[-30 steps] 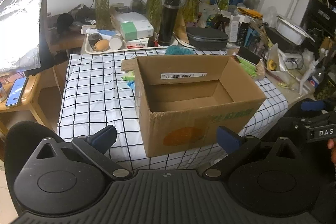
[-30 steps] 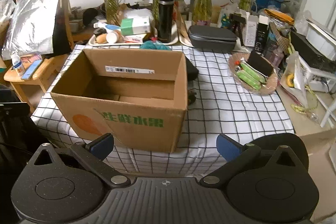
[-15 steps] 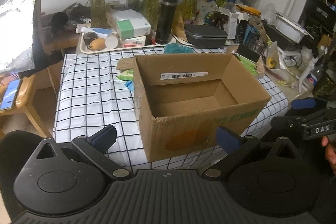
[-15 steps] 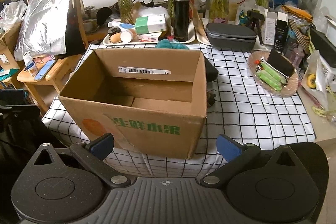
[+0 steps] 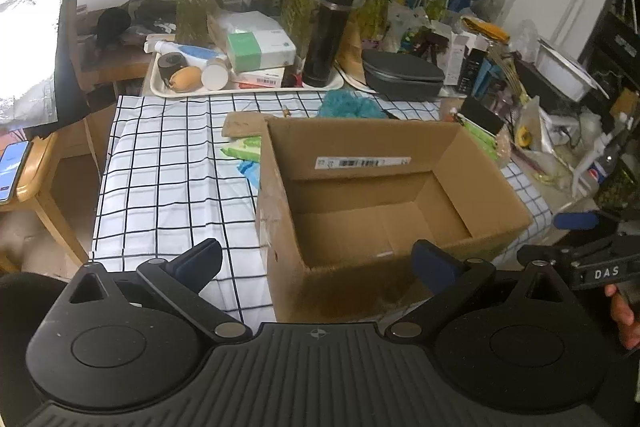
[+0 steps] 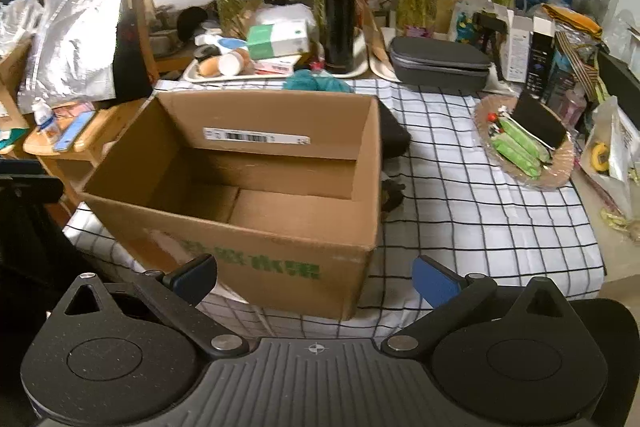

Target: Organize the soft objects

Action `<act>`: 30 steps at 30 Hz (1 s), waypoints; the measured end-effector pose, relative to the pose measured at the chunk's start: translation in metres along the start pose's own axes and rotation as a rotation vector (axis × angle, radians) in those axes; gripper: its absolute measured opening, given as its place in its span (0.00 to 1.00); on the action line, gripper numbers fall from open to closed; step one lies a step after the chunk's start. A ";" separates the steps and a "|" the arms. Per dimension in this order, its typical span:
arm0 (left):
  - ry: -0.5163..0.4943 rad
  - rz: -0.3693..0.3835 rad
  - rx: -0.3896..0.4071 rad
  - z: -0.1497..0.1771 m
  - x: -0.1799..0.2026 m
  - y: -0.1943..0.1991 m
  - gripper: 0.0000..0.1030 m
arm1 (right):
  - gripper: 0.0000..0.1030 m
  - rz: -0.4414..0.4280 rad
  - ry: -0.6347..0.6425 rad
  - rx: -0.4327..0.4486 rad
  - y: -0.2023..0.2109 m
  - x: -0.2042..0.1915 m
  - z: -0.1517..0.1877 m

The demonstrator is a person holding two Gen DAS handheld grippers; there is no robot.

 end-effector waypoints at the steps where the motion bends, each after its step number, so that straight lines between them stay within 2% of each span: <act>1: 0.000 -0.006 -0.007 -0.001 -0.001 -0.002 1.00 | 1.00 0.003 0.003 0.007 -0.001 0.001 -0.001; 7: -0.016 -0.033 -0.006 -0.009 -0.008 -0.012 1.00 | 1.00 0.058 0.055 0.039 -0.007 0.007 -0.010; 12: -0.056 -0.040 0.014 -0.018 -0.011 -0.019 1.00 | 1.00 0.007 0.041 0.068 -0.006 0.012 -0.016; 18: -0.108 -0.033 0.046 -0.026 -0.017 -0.029 1.00 | 1.00 0.018 0.044 0.042 -0.019 0.018 -0.018; 25: -0.142 -0.013 0.101 -0.042 -0.021 -0.037 1.00 | 1.00 -0.021 0.041 0.066 -0.028 0.020 -0.023; 28: -0.133 0.027 0.092 -0.049 -0.025 -0.044 1.00 | 1.00 -0.008 0.017 0.097 -0.031 0.027 -0.032; 30: -0.117 0.066 0.091 -0.054 -0.027 -0.049 1.00 | 1.00 0.005 -0.030 0.147 -0.032 0.038 -0.047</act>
Point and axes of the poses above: each gripper's, at about its wrist camera, not at the fingertips, and y roughly against the way its jaws point, x to its right, z to its underside, the point moved 6 cm from there along -y, roughly the way its jaws point, and after that the axes turned 15 degrees about x, right-handed, at the moved point
